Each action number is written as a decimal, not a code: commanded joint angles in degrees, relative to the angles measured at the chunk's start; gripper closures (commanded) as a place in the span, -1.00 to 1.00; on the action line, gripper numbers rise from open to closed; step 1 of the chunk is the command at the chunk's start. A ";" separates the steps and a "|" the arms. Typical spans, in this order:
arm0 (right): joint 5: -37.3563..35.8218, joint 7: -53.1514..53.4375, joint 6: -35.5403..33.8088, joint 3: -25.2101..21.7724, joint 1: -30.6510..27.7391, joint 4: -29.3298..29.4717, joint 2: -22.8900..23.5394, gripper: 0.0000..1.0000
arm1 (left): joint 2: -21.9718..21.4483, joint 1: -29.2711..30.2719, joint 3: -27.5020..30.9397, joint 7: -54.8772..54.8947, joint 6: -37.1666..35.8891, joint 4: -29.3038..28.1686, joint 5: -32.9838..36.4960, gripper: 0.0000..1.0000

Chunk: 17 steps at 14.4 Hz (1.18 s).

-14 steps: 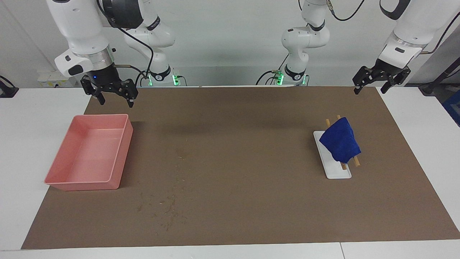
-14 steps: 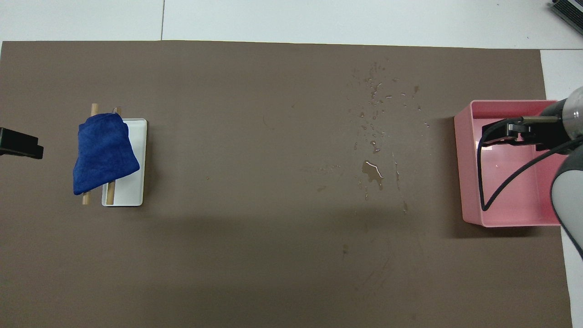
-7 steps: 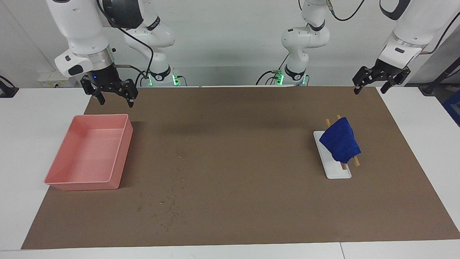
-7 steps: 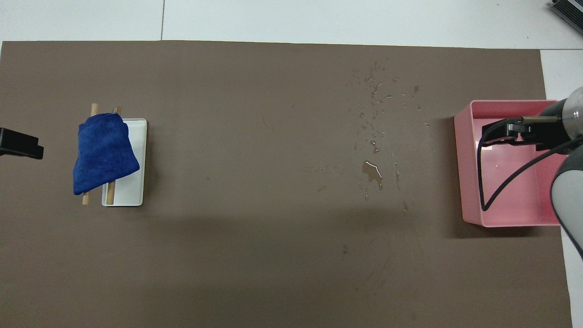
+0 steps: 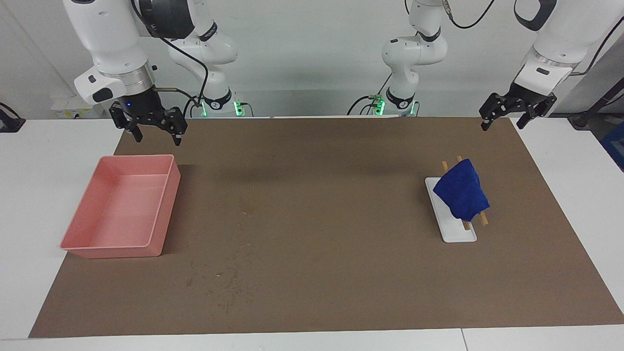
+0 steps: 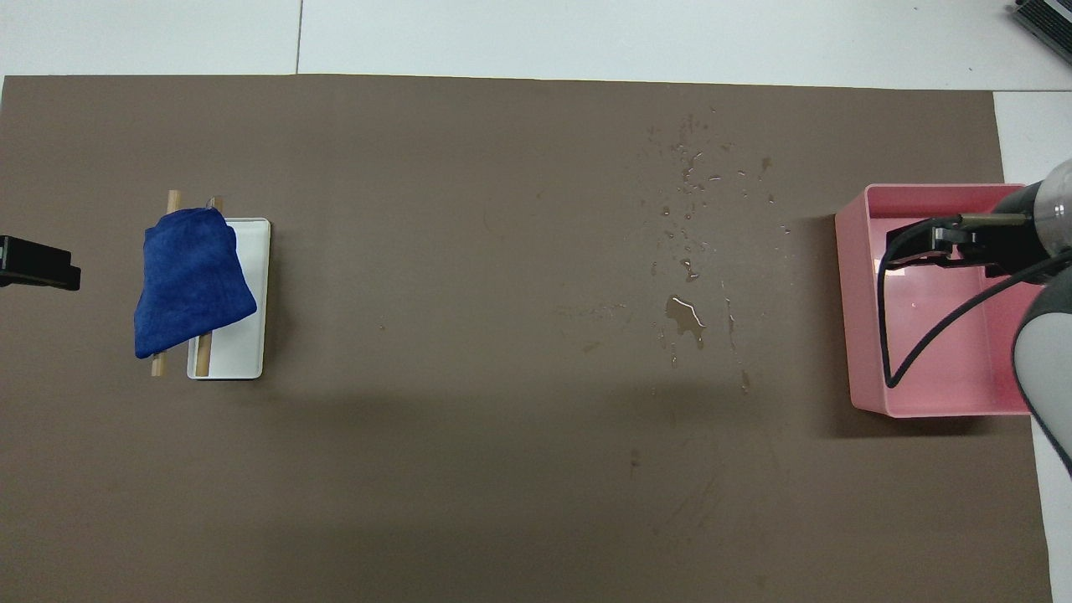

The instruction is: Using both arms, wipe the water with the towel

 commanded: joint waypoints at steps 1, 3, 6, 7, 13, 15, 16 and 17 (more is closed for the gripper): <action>0.48 -0.77 -1.00 0.44 -0.78 0.42 0.05 -1.00 | -4.18 2.04 0.13 -3.30 7.68 -10.53 -2.37 -1.00; 0.48 -0.77 -0.92 0.44 -0.78 0.42 0.05 -1.00 | -2.51 4.59 0.13 -3.04 8.57 -10.63 -3.60 -1.00; 0.48 -0.77 -0.92 0.44 -0.78 0.42 0.05 -1.00 | 2.05 6.00 0.13 -2.95 12.70 -10.80 -4.93 -1.00; 0.48 -0.77 -0.92 0.44 -0.78 0.42 0.05 -1.00 | 3.37 6.00 0.13 -3.03 13.67 -11.15 -5.19 -1.00; 0.48 -0.77 -0.92 0.44 -0.78 0.42 0.05 -1.00 | 3.21 5.66 0.13 -3.74 22.90 -20.73 -7.56 -1.00; 0.48 -0.77 -0.92 0.44 -0.78 0.42 0.05 -1.00 | 3.04 5.22 0.13 -4.17 24.91 -22.92 -7.56 -1.00; 0.40 -0.77 -0.92 0.44 -0.78 0.42 0.05 -1.00 | 2.60 5.04 0.13 -5.48 26.14 -24.76 -7.56 -1.00; 0.48 -0.77 -0.92 0.44 -0.78 0.42 0.05 -1.00 | 1.81 4.86 0.04 -6.63 27.63 -26.43 -7.65 -1.00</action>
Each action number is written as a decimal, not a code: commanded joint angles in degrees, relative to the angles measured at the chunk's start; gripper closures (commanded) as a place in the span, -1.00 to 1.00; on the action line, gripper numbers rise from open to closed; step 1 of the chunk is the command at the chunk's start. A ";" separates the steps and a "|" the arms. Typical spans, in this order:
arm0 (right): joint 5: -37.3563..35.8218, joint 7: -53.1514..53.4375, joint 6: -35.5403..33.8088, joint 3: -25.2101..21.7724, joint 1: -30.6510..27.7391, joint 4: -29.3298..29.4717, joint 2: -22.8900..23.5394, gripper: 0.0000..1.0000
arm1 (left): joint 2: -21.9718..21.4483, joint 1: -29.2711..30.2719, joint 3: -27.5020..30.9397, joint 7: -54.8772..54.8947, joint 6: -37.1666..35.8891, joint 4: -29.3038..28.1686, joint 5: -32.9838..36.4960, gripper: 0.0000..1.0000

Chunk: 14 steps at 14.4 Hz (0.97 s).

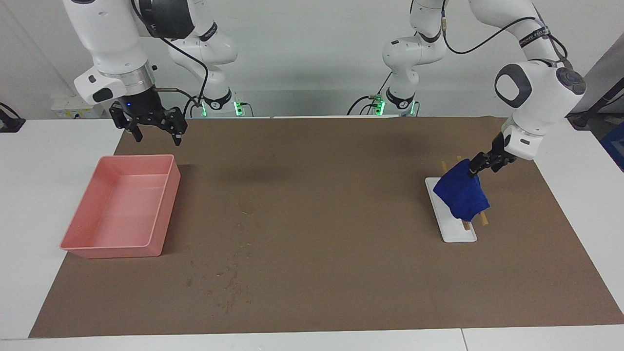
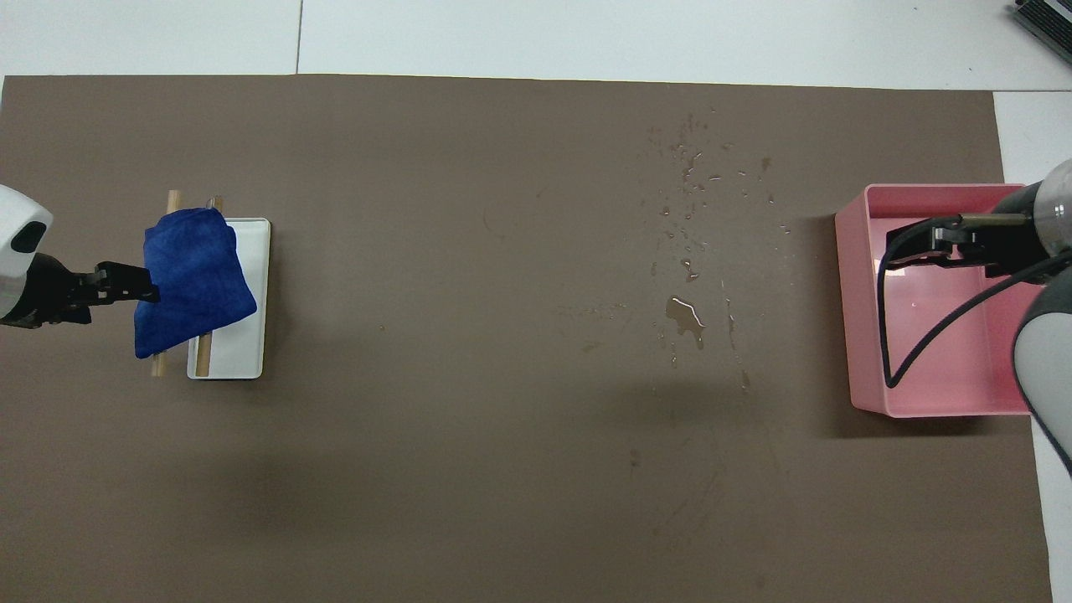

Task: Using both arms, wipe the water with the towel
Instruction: 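Reach the left gripper to the blue towel on the white tray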

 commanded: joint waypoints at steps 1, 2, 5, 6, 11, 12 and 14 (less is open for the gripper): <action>0.48 -0.77 -0.92 0.44 -0.78 0.42 0.05 -1.00 | -2.80 -0.90 0.10 -2.63 4.76 -5.83 -0.70 -1.00; 0.48 -0.77 -0.92 0.44 -0.78 0.42 0.05 -1.00 | -2.89 -1.25 0.10 -2.72 4.50 -5.92 -0.70 -1.00; 0.48 -0.77 -0.92 0.44 -0.78 0.42 0.05 -1.00 | -2.98 -1.17 0.10 -2.72 3.98 -5.84 -1.40 -0.80; 0.40 -0.77 -0.92 0.44 -0.78 0.42 0.05 -1.00 | -3.06 -1.08 0.10 -2.81 3.54 -5.92 -2.97 -0.51; 0.48 -0.77 -1.00 0.44 -0.78 0.42 0.05 -1.00 | -3.42 -0.99 0.10 -2.98 2.39 -6.19 -3.69 0.41; 0.48 -0.77 -1.01 0.44 -0.78 0.42 0.05 -1.00 | -3.42 -0.99 0.10 -3.07 2.22 -6.10 -3.78 0.48; 0.48 -0.77 -0.92 0.44 -0.78 0.42 0.05 -1.00 | -3.42 -0.99 0.10 -3.77 1.96 -6.10 -3.78 0.73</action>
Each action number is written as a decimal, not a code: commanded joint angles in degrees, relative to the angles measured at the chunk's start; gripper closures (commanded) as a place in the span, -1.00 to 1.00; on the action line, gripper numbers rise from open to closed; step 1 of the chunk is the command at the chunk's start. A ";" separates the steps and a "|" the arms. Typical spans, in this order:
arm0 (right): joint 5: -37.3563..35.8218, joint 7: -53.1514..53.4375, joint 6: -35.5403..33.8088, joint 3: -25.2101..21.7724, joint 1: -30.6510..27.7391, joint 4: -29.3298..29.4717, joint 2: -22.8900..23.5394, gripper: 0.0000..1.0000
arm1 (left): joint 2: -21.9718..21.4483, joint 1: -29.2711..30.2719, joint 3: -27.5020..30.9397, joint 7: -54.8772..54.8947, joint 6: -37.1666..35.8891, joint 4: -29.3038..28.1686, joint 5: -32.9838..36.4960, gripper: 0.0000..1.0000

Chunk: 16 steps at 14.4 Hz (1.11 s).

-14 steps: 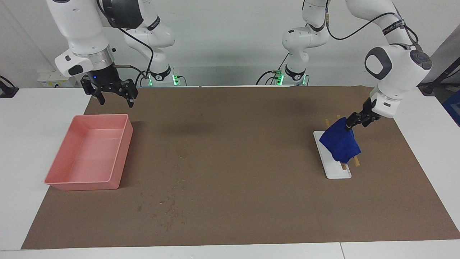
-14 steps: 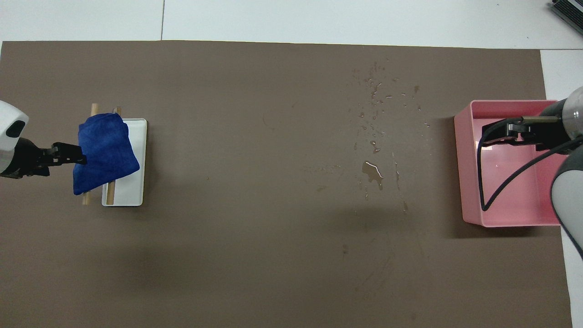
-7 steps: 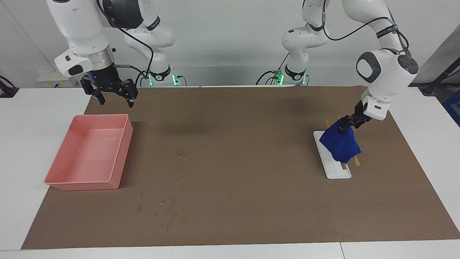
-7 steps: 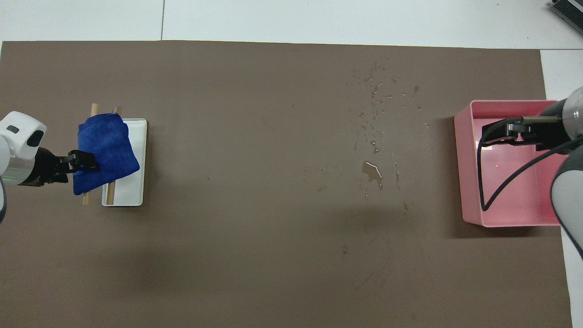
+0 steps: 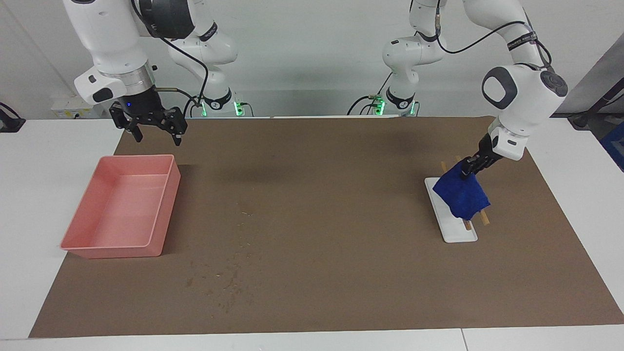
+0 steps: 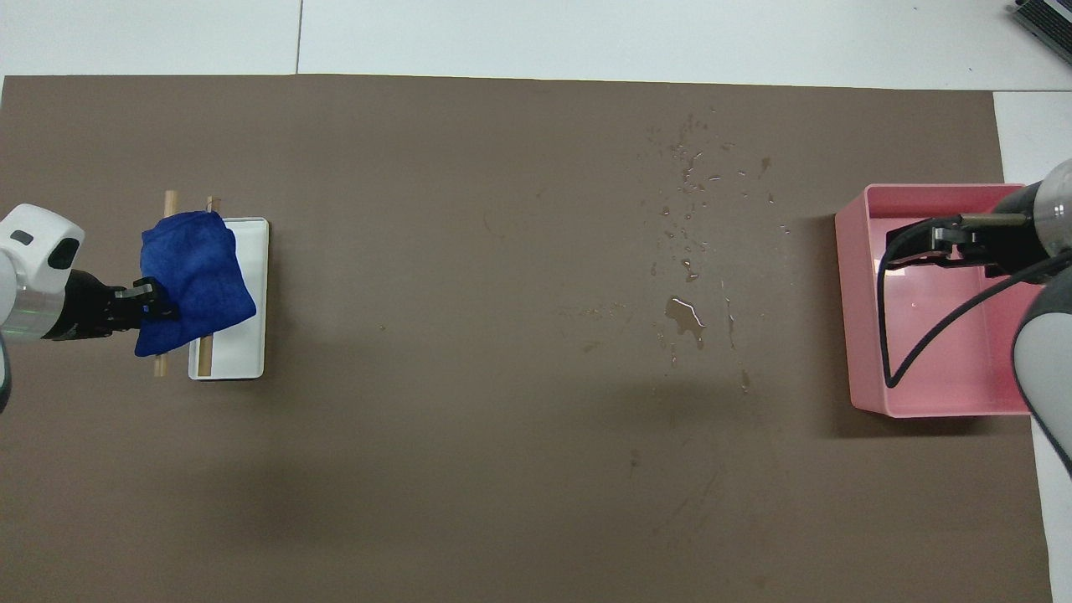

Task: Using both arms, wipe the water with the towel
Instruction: 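Reach the left gripper to the blue towel on the white tray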

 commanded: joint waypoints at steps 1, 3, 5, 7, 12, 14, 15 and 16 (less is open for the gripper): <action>0.40 -0.77 -0.92 0.44 -0.78 0.42 0.05 -1.00 | -1.43 -0.39 0.77 -1.76 -1.02 -1.87 0.09 0.83; 0.48 -0.77 -0.92 0.44 -0.78 0.42 0.05 -1.00 | -1.25 -0.39 0.77 -2.20 -2.07 -1.17 0.09 1.00; 0.48 -0.77 -0.92 0.44 -0.78 0.42 0.05 -1.00 | -0.90 -0.56 0.77 -2.29 -2.78 -0.12 0.09 1.00; 0.48 -0.77 -0.92 0.44 -0.78 0.42 0.05 -1.00 | -0.64 -0.57 0.77 -2.38 -3.04 0.41 0.18 1.00; 0.48 -0.77 -0.92 0.44 -0.78 0.42 0.05 -1.00 | 0.59 -0.92 0.77 -2.56 -5.76 3.93 0.18 1.00; 0.48 -0.77 -0.92 0.44 -0.78 0.42 0.05 -1.00 | 0.77 -1.09 0.68 -2.56 -6.29 4.54 0.18 1.00; 0.48 -0.77 -0.92 0.44 -0.78 0.42 0.05 -1.00 | 0.77 -1.27 0.77 -2.56 -6.64 4.98 0.18 1.00; 0.40 -0.77 -0.92 0.44 -0.78 0.42 0.05 -1.00 | 0.86 -1.27 0.77 -2.56 -7.43 5.59 0.18 1.00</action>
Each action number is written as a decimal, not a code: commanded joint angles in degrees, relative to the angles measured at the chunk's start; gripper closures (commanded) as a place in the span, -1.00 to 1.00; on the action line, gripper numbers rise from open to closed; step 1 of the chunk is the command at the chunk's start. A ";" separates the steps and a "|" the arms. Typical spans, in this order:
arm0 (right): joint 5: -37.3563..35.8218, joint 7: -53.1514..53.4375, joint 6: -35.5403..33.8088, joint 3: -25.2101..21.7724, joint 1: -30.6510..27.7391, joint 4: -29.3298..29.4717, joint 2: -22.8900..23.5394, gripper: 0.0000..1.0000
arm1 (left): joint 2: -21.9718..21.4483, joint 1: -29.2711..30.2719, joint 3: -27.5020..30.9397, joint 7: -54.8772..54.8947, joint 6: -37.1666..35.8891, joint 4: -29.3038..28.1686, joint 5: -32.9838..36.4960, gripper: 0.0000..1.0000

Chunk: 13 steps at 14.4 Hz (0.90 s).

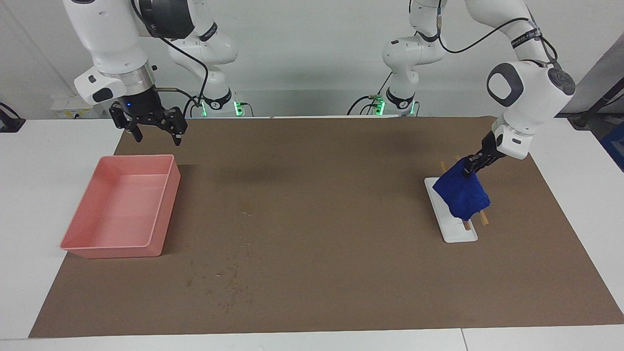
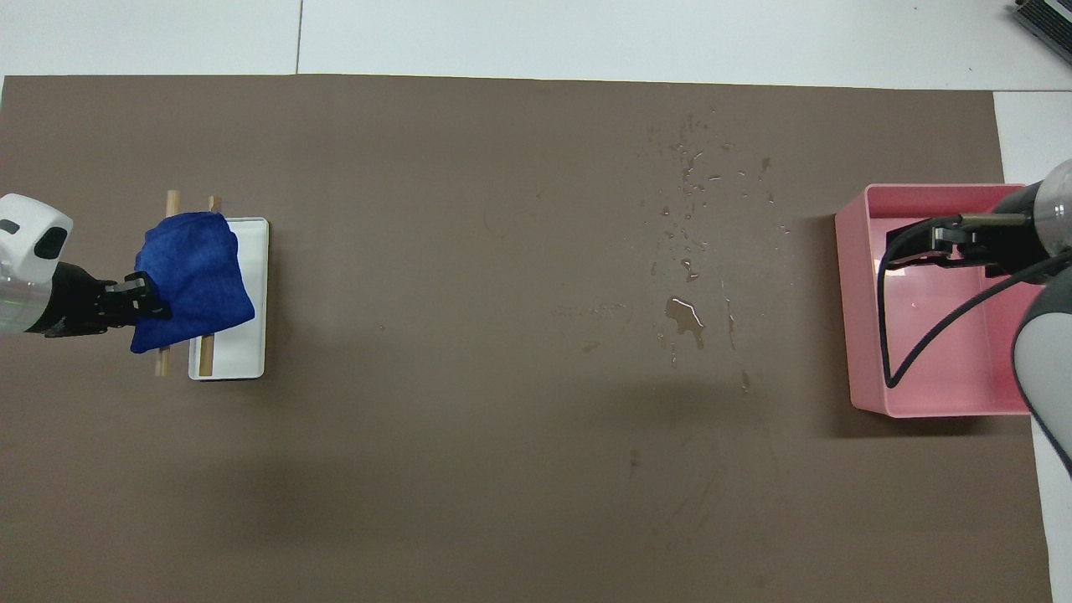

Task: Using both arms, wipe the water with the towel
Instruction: 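Reach the left gripper to the blue towel on the white tray, then grasp the blue towel with the left gripper and gather it up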

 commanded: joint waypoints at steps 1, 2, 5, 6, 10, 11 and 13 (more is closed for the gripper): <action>0.48 -0.77 -0.92 0.44 -0.78 0.42 0.05 -1.00 | 0.35 -1.26 0.65 -1.29 -3.59 2.59 0.15 1.00; 0.48 -0.77 -0.92 0.44 -0.78 0.42 0.05 -1.00 | 0.35 -1.26 0.65 -1.29 -4.47 3.21 0.15 1.00; 0.48 -0.77 -0.92 0.44 -0.78 0.42 0.05 -1.00 | 0.35 -1.35 0.47 -5.14 -7.28 5.49 0.15 1.00; 0.48 -0.77 -0.92 0.44 -0.78 0.42 0.05 -1.00 | 0.35 -1.35 0.30 -6.29 -7.99 6.37 0.15 1.00; 0.48 -0.77 -1.00 0.44 -0.78 0.42 0.05 -1.00 | -0.26 -2.48 0.03 -13.40 -13.17 9.88 -0.19 1.00; 0.48 -0.77 -1.01 0.44 -0.78 0.42 0.05 -1.00 | -0.61 -2.84 -0.05 -16.47 -14.14 10.41 -0.81 1.00; 0.48 -0.77 -0.92 0.44 -0.78 0.42 0.05 -1.00 | -0.96 -2.84 -0.66 -20.09 -15.81 11.56 -1.87 1.00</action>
